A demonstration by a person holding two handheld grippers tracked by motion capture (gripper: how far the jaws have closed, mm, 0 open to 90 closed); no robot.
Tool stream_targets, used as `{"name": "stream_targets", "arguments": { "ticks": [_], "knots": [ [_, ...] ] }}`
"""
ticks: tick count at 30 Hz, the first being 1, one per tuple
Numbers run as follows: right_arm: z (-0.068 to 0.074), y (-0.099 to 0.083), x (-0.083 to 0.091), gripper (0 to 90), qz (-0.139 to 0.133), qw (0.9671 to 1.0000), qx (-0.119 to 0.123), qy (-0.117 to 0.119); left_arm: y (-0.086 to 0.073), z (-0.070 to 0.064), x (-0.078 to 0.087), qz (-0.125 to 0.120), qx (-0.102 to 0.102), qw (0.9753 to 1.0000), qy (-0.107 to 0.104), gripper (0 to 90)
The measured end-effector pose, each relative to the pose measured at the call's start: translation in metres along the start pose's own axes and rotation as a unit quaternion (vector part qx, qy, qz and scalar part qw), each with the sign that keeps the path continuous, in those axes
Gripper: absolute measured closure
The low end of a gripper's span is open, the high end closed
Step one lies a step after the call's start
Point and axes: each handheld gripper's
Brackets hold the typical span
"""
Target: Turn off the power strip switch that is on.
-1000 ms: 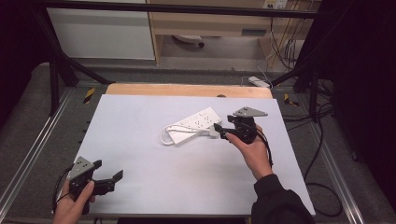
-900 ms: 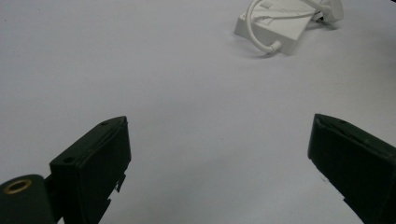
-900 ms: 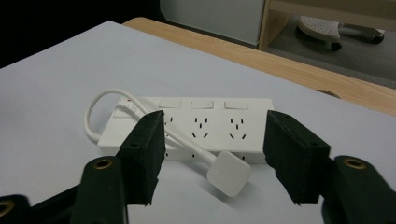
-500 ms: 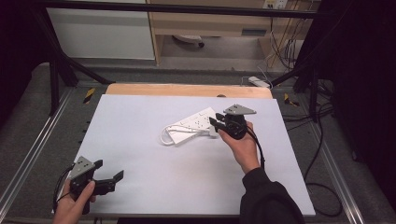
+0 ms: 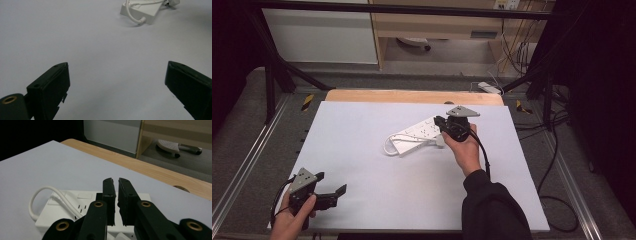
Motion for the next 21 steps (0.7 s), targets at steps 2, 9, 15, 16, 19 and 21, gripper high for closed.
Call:
{"name": "stream_targets", "arguments": {
  "ticks": [2,9,15,16,19,21],
  "knots": [
    [-0.002,0.002,-0.003,86.1,-0.006,1.0000,-0.002,0.000,0.000,0.000,0.000,0.000,0.001,1.0000,0.000,6.0],
    [-0.007,0.004,-0.015,89.5,0.000,0.9999,0.009,-0.007,0.000,0.000,0.000,-0.001,-0.002,1.0000,-0.002,6.0],
    [-0.007,0.006,-0.020,90.0,0.002,1.0000,0.003,-0.004,0.000,0.000,0.000,0.000,-0.004,1.0000,0.002,6.0],
    [-0.008,0.005,-0.022,90.0,0.002,1.0000,-0.002,-0.003,0.000,0.000,0.000,0.002,-0.004,1.0000,0.003,6.0],
    [-0.012,0.003,-0.025,90.0,-0.003,0.9994,-0.033,-0.004,0.000,0.002,0.002,-0.003,-0.001,1.0000,0.007,6.0],
    [-0.013,0.004,-0.028,90.0,0.001,0.9994,-0.035,-0.008,0.000,0.003,0.001,-0.004,0.000,1.0000,0.008,6.0]
  ]
}}
Point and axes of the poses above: each handheld gripper's, and its own axes: x roughly backward along the jaws, y roughly out of its top, z roughly to its left, and after that the axes turned 9 degrees about y, right-handed
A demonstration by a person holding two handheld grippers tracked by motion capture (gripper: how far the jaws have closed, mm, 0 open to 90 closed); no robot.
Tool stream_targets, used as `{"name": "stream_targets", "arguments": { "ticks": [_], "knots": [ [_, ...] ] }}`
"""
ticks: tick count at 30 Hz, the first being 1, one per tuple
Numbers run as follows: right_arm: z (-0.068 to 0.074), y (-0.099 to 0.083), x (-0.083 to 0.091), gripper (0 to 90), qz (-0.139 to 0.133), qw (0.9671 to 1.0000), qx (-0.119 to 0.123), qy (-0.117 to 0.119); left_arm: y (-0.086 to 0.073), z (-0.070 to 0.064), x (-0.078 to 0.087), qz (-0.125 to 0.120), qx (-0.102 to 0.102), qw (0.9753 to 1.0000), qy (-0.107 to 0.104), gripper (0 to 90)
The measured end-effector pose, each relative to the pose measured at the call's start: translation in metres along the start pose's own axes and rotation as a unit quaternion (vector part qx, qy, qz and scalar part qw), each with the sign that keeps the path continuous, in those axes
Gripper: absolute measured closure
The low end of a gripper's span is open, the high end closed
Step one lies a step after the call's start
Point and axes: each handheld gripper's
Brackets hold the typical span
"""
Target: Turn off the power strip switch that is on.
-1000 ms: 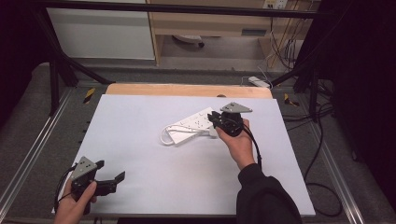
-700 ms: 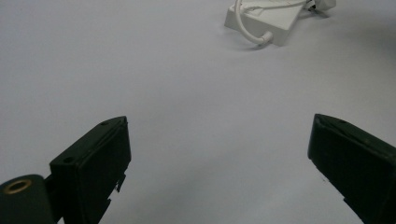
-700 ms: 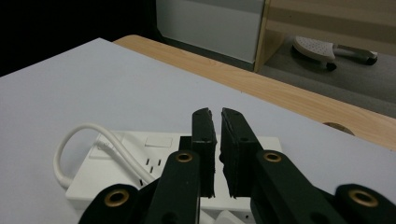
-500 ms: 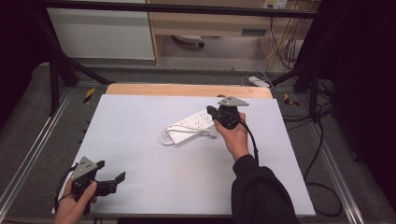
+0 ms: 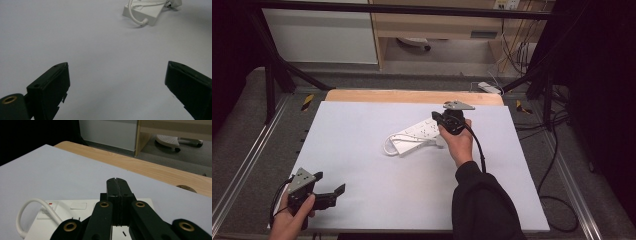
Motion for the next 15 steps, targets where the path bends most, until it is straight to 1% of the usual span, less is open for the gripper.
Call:
{"name": "stream_targets", "arguments": {
  "ticks": [2,5,7,10,15],
  "knots": [
    [0.001,0.002,-0.002,90.0,0.006,0.9999,0.011,-0.006,0.000,0.000,-0.001,0.003,0.001,1.0000,0.001,6.0],
    [0.003,0.004,-0.005,90.0,0.010,0.9998,0.012,-0.008,0.000,-0.002,-0.001,0.004,-0.003,1.0000,0.003,6.0],
    [0.003,0.005,-0.008,90.0,0.009,0.9999,0.005,-0.002,0.000,-0.003,-0.001,0.003,-0.004,1.0000,0.002,6.0],
    [0.004,0.005,-0.013,90.0,0.019,0.9997,0.013,-0.005,0.001,-0.003,-0.002,0.005,-0.005,1.0000,0.000,6.0],
    [0.003,0.004,-0.022,90.0,0.032,0.9993,0.015,-0.010,0.001,-0.003,-0.002,0.005,-0.006,1.0000,-0.001,6.0]
  ]
}}
Point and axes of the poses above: each handheld gripper's, and its own axes: x roughly backward along the jaws, y roughly out of its top, z roughly to its left, and after that the axes turned 9 degrees about y, right-handed
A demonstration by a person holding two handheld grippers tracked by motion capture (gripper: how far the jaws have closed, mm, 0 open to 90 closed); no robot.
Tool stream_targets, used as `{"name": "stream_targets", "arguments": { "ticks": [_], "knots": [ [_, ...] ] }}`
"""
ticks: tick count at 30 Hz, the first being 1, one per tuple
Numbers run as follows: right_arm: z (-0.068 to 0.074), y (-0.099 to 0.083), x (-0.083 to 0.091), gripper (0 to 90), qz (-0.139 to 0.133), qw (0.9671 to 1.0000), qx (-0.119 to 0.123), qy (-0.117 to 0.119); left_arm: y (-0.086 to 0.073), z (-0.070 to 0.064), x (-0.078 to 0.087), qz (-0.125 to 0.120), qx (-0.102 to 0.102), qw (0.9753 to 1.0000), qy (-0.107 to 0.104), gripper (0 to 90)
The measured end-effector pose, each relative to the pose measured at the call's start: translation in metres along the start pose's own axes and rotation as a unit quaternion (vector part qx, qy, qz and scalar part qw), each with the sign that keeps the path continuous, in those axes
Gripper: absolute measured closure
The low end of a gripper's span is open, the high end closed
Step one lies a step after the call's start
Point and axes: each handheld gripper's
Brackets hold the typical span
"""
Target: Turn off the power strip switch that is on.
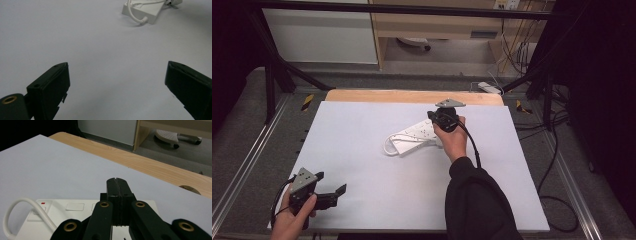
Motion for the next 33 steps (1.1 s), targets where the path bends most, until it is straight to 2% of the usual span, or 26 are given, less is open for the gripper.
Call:
{"name": "stream_targets", "arguments": {
  "ticks": [7,12,14,18,21,33],
  "knots": [
    [-0.003,-0.001,-0.010,90.0,0.011,0.9999,0.002,-0.004,0.001,-0.001,-0.001,-0.001,-0.002,1.0000,0.000,6.0],
    [-0.005,0.000,-0.014,90.0,0.015,0.9998,-0.011,-0.007,0.001,-0.001,0.000,-0.002,-0.001,1.0000,0.000,6.0],
    [-0.005,0.000,-0.016,90.0,0.016,0.9998,-0.007,-0.009,0.001,0.000,0.000,-0.003,0.000,1.0000,0.000,6.0],
    [-0.007,-0.001,-0.017,90.0,0.017,0.9997,-0.013,-0.010,0.001,-0.001,0.000,-0.002,-0.001,1.0000,-0.001,6.0],
    [-0.008,-0.003,-0.019,90.0,0.028,0.9994,-0.012,-0.014,0.001,-0.001,0.000,-0.002,-0.003,1.0000,-0.003,6.0],
    [-0.005,-0.010,-0.031,90.0,0.039,0.9989,-0.022,-0.009,0.001,-0.001,-0.001,-0.001,-0.003,1.0000,-0.002,6.0]
  ]
}}
Point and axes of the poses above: each handheld gripper's, and its own axes: x roughly backward along the jaws, y roughly out of its top, z roughly to its left, and after that the axes turned 9 degrees about y, right-handed
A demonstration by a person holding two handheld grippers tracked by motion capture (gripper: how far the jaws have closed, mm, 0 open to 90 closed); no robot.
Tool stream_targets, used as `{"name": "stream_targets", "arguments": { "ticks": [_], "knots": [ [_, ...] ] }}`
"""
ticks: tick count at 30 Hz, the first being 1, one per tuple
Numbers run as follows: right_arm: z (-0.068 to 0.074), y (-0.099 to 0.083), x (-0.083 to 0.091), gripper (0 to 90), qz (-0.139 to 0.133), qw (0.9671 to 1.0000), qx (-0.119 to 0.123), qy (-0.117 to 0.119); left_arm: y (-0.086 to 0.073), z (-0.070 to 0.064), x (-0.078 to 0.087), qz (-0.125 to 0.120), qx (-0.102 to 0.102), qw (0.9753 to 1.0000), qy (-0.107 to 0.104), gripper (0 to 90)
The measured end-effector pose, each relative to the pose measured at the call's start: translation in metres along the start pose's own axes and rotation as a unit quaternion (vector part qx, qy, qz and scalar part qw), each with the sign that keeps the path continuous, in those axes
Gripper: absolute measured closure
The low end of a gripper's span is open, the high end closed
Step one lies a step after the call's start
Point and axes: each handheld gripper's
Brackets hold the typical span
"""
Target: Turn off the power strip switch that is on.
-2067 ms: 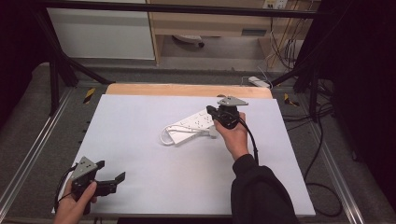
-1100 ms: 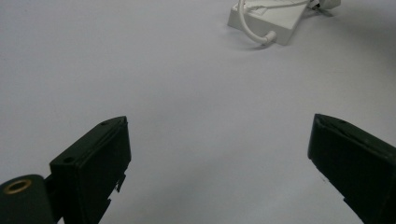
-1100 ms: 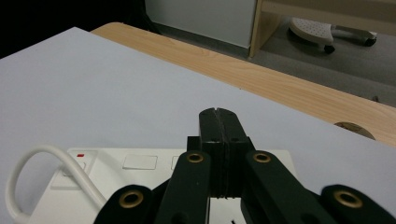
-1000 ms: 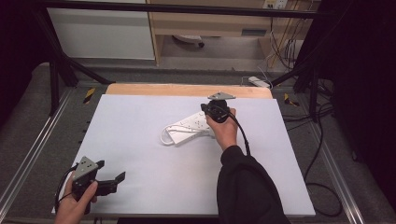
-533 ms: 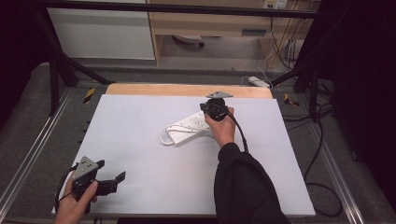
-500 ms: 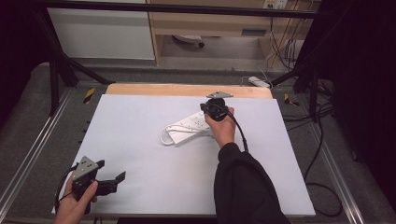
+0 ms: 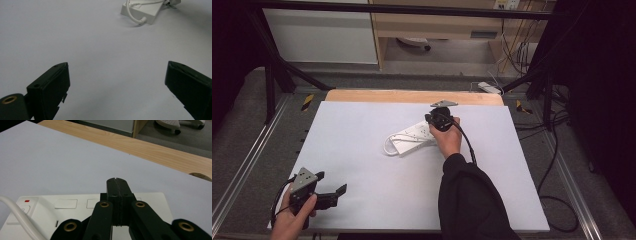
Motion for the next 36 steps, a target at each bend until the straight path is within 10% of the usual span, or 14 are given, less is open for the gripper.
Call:
{"name": "stream_targets", "arguments": {
  "ticks": [36],
  "knots": [
    [0.005,-0.009,-0.026,90.0,0.027,0.9996,-0.007,-0.003,0.000,0.000,0.000,0.000,0.000,1.0000,-0.002,6.0]
  ]
}}
Point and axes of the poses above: each handheld gripper's, and its own axes: x roughly backward along the jaws, y roughly out of its top, z roughly to its left, and after that the axes turned 9 degrees about y, right-handed
